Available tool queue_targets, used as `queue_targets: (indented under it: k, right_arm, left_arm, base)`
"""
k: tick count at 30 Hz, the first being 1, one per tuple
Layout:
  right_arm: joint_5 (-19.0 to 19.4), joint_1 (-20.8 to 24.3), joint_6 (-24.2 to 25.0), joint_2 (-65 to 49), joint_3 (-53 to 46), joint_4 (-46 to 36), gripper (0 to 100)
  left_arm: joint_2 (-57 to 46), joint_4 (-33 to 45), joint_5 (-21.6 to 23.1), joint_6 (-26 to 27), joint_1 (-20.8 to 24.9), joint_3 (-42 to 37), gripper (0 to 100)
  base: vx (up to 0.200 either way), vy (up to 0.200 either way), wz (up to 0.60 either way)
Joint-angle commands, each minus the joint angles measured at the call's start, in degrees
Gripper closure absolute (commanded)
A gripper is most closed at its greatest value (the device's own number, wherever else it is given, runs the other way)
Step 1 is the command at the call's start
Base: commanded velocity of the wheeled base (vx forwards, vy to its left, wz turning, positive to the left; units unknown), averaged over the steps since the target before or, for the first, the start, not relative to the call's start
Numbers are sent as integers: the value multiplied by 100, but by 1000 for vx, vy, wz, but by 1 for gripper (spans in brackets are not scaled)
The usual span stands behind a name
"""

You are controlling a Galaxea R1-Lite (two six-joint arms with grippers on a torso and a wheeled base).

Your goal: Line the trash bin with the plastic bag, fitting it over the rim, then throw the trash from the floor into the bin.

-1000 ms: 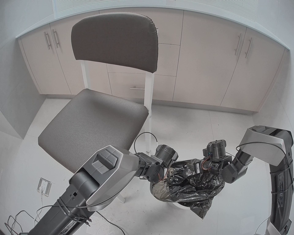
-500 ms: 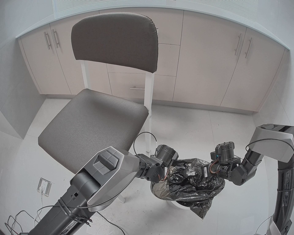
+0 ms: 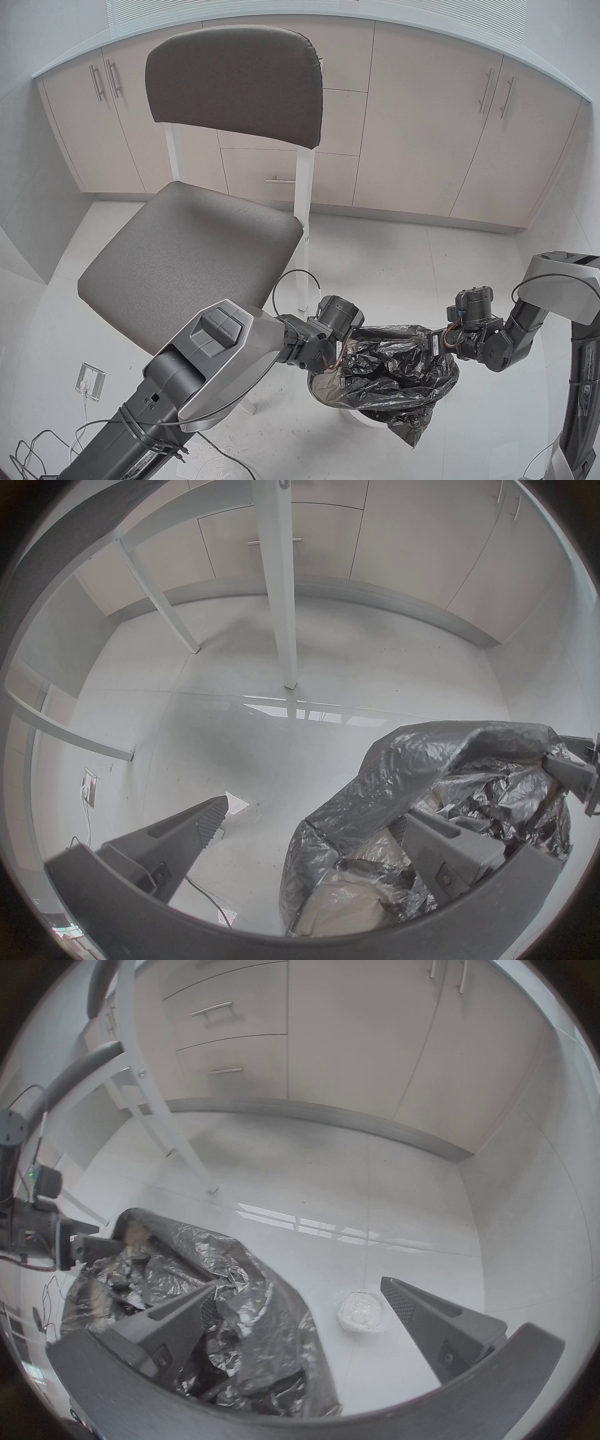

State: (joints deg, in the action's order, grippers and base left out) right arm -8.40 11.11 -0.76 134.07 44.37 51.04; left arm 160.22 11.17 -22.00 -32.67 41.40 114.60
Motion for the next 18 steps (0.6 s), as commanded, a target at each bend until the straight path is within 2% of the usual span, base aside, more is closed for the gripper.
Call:
queue_targets:
  k: [1,18]
  right_arm:
    - [-4,-144,-4,225,168,-7,0]
    - [23,-293,-21,339,704,-94,0]
  left_arm:
    - [0,0,-6,-2,0,-1,0]
    - [0,-71,-6,-29,0,-1,0]
  base:
    - [0,0,0]
    - [0,0,0]
